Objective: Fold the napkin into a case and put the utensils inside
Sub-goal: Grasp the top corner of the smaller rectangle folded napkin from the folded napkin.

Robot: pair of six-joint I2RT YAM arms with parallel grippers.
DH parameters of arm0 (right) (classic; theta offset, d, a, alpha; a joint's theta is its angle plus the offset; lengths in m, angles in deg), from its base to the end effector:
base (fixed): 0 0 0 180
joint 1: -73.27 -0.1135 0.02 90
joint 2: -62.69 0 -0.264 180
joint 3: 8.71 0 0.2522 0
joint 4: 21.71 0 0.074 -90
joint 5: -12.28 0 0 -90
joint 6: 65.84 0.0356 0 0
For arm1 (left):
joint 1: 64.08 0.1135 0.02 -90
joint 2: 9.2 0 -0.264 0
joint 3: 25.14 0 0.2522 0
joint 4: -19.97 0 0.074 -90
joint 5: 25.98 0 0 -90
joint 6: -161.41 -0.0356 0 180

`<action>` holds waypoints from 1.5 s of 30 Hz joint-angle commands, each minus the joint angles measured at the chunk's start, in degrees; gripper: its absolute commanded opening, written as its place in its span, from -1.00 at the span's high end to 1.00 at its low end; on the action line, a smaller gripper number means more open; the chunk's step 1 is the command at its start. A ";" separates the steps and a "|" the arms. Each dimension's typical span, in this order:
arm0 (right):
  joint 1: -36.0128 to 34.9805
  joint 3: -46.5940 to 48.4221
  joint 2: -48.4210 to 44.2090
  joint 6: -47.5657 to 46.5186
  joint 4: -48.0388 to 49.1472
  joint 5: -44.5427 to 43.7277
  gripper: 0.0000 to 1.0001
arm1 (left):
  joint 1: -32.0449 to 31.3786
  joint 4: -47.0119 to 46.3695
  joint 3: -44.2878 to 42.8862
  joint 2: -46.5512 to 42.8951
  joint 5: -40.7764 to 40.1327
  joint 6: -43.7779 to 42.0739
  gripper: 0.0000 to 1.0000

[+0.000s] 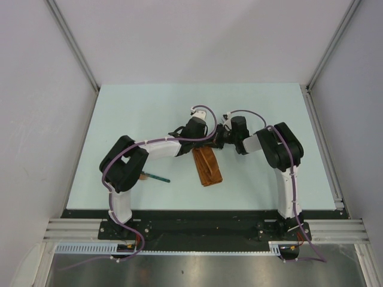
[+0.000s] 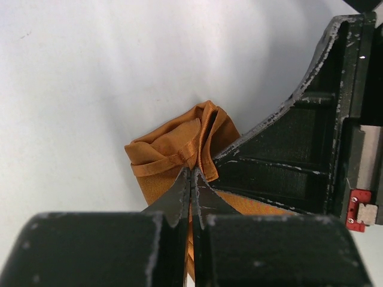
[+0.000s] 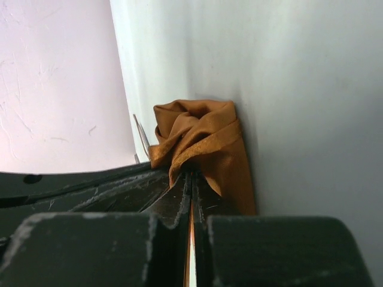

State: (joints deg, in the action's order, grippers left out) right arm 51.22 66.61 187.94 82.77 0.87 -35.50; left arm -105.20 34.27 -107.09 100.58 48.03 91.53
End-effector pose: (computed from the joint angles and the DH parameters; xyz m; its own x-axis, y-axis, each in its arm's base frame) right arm 0.3839 0.1813 0.0900 -0.9314 0.3048 -0.1991 -0.0695 0.3880 0.9190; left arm 0.3173 -0.2640 0.1716 -0.6390 0.1189 -0.7599 0.2753 0.9579 -0.0816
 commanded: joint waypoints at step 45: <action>-5.82 9.45 10.89 12.23 14.73 1.55 0.96 | 1.40 -5.19 4.11 -3.78 2.80 8.27 1.00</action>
State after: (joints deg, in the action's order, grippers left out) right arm 47.95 72.58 195.46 90.37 7.82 -34.23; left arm -103.73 31.86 -103.96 99.01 48.27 97.65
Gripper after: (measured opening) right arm 0.025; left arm 0.003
